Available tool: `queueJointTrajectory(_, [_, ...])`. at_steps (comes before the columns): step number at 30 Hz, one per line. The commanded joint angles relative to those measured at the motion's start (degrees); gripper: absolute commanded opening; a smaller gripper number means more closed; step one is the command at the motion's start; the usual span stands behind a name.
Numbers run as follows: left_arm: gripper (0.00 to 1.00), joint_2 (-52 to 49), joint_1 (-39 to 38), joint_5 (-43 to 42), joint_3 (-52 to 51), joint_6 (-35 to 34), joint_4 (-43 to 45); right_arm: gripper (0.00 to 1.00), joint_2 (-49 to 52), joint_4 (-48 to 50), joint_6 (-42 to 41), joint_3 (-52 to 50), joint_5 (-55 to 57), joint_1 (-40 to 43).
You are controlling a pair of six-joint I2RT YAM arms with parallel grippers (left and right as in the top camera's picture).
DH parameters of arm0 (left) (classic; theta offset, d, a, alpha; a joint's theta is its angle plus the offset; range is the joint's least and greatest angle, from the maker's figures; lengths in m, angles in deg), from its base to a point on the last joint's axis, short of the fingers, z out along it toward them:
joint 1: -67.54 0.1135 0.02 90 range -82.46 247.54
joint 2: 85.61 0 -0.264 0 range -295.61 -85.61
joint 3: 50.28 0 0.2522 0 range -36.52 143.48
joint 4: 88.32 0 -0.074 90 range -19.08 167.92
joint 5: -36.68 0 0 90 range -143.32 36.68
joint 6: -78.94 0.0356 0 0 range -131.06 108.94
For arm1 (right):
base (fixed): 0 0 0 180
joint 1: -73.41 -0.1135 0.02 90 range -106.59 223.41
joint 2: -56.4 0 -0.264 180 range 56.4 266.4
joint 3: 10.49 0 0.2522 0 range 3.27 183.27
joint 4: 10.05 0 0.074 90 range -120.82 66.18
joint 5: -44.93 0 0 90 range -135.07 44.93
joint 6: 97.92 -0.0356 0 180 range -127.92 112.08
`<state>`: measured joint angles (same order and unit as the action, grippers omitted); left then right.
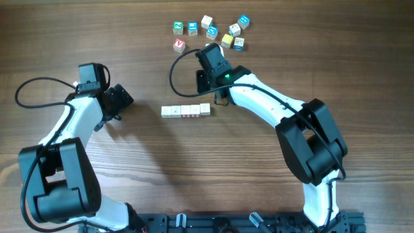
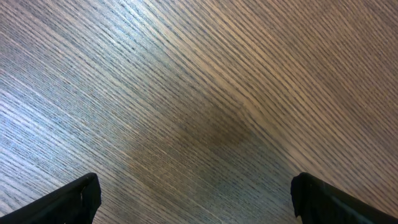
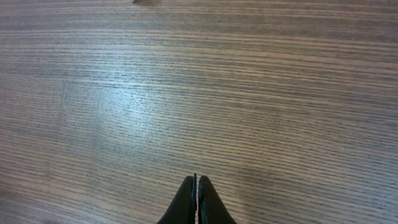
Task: Form a horizontal line
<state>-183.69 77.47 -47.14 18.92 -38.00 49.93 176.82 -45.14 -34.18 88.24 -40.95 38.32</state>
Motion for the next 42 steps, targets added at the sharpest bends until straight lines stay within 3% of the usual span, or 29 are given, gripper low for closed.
queueJointTrajectory(1, [1.00,-0.3,0.3,0.3,-0.4,-0.5,0.2,0.04,0.1,0.0,0.6,-0.2,-1.4,-0.1])
queueJointTrajectory(42, [1.00,-0.3,0.3,0.3,-0.4,-0.5,0.2,0.04,2.2,5.5,-0.6,-0.2,-5.1,-0.1])
